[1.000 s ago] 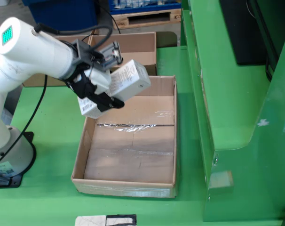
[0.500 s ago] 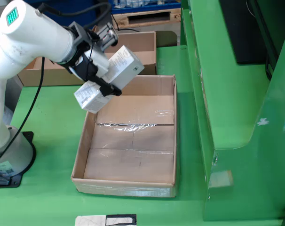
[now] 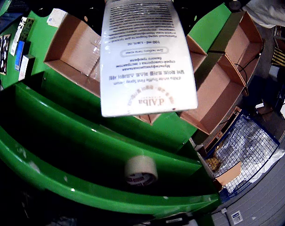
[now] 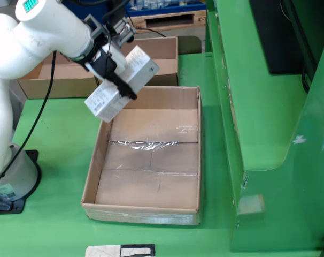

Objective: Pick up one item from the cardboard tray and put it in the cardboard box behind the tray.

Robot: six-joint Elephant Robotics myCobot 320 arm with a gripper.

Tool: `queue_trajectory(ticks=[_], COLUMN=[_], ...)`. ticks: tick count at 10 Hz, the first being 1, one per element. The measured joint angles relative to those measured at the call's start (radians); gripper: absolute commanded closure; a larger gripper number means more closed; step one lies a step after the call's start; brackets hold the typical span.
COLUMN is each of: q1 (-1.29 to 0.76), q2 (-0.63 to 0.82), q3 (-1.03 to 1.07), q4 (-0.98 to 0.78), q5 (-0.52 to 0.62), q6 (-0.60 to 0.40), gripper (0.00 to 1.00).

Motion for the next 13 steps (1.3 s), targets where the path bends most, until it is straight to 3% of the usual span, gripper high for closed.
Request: queue_trajectory(ticks=[4,9,10,11,13], q1=[0.196,0.428,0.515,0.658,0.675], q2=[-0.058,-0.216,-0.259,-0.413,-0.437], q3=[-0.002,-0.005,-0.005,-0.005,-0.002], q4=[0.107,0.337,0.563,0.767,0.870], q5=[-0.065,-0.265,-0.374,-0.551,-0.664], q6=[0.038,0.046,0.025,-0.161,-0.187], gripper=[1.00,1.00,1.00,1.00,1.00])
